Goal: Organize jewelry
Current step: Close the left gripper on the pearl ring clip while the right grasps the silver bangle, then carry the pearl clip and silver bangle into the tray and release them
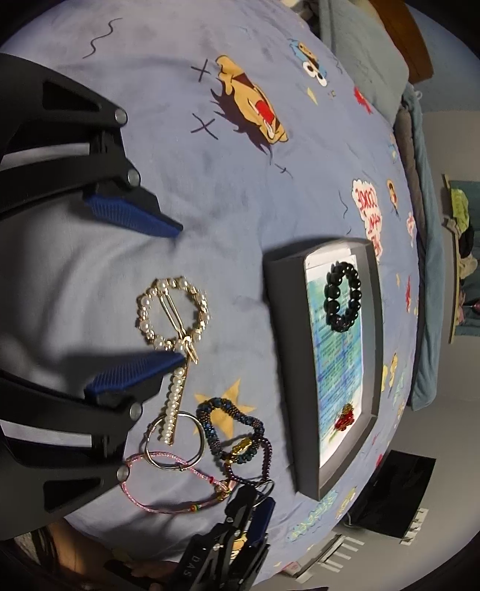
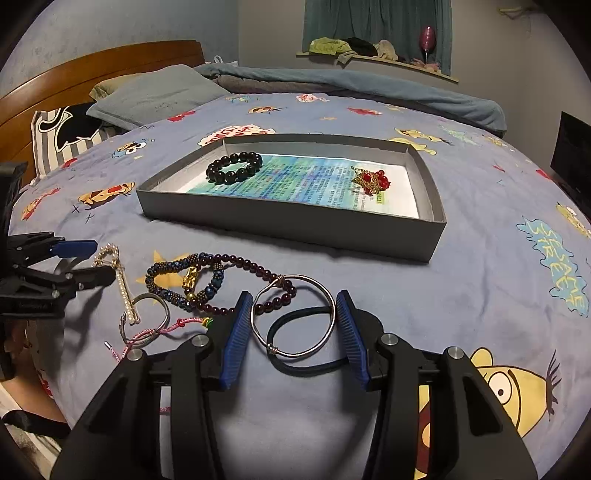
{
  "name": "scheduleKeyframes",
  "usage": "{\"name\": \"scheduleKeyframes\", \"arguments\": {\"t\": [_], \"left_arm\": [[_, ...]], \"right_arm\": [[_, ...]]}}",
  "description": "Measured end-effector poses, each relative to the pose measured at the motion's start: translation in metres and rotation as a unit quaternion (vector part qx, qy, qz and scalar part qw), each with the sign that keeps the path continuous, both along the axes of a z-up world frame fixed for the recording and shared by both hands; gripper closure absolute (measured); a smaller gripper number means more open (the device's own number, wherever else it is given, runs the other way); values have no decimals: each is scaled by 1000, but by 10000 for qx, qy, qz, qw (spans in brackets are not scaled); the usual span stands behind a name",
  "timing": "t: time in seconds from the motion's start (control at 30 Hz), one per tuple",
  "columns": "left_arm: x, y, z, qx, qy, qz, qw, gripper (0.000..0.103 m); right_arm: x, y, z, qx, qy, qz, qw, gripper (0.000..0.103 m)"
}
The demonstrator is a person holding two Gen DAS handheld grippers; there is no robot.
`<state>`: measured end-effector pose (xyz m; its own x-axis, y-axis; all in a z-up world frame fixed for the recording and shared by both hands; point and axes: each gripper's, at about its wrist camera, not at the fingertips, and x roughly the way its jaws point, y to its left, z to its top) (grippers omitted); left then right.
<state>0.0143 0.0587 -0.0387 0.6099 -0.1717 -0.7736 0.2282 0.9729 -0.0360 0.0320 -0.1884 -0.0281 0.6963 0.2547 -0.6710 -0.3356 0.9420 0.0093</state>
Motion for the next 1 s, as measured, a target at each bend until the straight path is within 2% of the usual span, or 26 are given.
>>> {"name": "scheduleKeyframes", "arguments": {"t": [0.17,0.27,0.53,0.63,0.8,1.0], "left_arm": [[0,-1,0,97,-67,-4,9999,51],[0,-4,1,217,-141,-20,9997,61],[-7,-2,12,124,-391,-9,9992,61],[-10,-5,19,236,-517,-58,9984,61],[-6,2,37,81,-594,-3,9982,61],[5,4,66,53,-896,41,9960,61]], "right_arm": [[-1,-1,0,46,-1,7,10000,56],[-2,-3,0,80,-15,-3,10000,56],[-3,-7,5,150,-96,-104,9998,56],[-4,-7,10,150,-149,-106,9997,56],[-3,-8,23,176,-236,-96,9995,56],[2,-8,45,158,-452,-75,9988,56]]}}
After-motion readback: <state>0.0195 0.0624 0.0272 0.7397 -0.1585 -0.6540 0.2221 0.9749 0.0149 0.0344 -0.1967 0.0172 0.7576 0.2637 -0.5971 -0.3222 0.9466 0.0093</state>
